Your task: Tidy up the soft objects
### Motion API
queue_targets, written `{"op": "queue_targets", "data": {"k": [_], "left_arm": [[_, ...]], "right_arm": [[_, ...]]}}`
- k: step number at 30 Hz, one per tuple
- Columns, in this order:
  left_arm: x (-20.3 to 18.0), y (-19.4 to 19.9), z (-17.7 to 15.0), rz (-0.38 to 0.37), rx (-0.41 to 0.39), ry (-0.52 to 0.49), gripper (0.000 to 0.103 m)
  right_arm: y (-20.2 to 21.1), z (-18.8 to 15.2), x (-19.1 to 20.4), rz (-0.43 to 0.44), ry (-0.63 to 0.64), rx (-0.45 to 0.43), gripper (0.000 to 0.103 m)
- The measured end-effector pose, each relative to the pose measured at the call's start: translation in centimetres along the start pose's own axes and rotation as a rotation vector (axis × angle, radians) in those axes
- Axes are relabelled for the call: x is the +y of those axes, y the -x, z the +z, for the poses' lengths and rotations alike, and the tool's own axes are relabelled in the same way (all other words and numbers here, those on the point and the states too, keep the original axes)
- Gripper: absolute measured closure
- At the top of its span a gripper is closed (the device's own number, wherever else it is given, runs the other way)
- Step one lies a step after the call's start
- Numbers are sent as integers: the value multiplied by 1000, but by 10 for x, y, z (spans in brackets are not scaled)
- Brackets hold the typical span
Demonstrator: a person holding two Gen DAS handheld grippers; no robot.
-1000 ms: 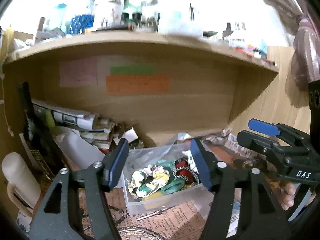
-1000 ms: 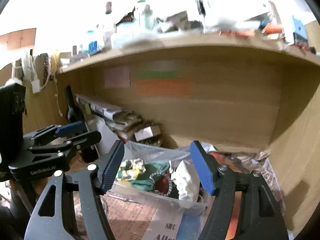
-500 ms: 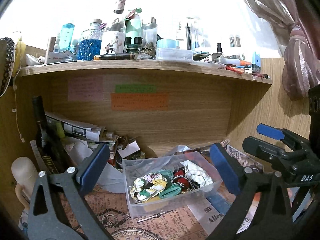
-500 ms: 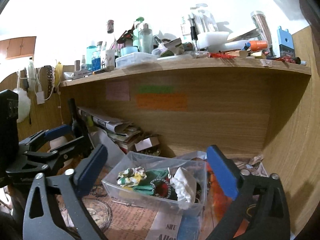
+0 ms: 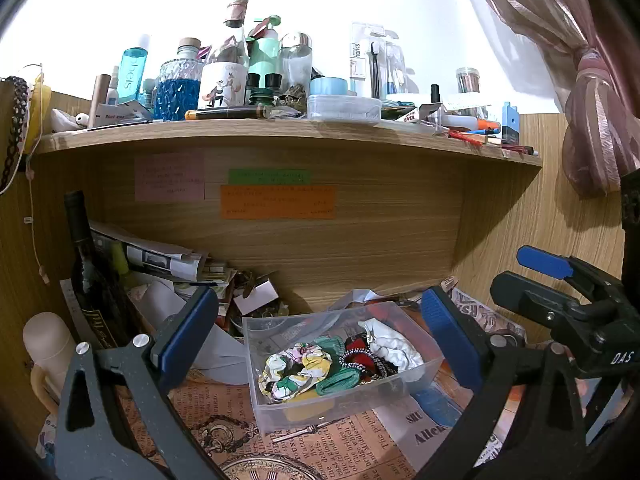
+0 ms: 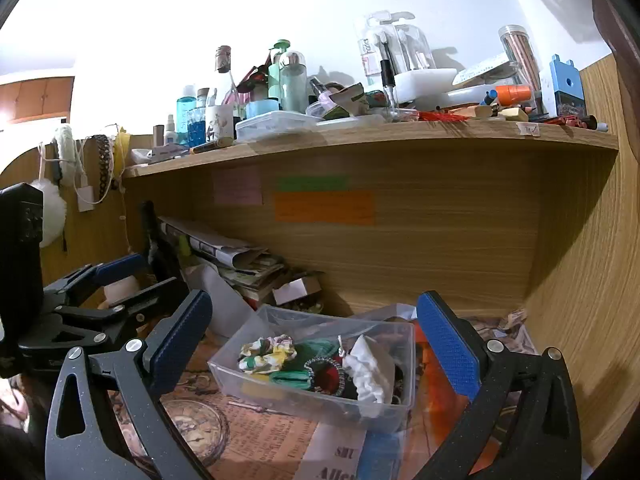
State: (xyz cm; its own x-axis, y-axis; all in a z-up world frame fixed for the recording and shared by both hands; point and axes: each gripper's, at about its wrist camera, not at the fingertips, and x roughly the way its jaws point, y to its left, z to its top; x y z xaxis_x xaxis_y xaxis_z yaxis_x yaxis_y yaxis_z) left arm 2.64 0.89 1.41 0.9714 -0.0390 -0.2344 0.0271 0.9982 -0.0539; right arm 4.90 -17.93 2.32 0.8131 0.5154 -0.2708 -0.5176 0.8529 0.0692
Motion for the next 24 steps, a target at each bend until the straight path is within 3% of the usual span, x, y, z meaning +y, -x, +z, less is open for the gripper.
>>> {"op": "queue_targets", "data": {"k": [24], "left_arm": [[0,-3,-2,-10,13,12,0]], "right_arm": [[-2,-1,1,7,-1,9,0]]}}
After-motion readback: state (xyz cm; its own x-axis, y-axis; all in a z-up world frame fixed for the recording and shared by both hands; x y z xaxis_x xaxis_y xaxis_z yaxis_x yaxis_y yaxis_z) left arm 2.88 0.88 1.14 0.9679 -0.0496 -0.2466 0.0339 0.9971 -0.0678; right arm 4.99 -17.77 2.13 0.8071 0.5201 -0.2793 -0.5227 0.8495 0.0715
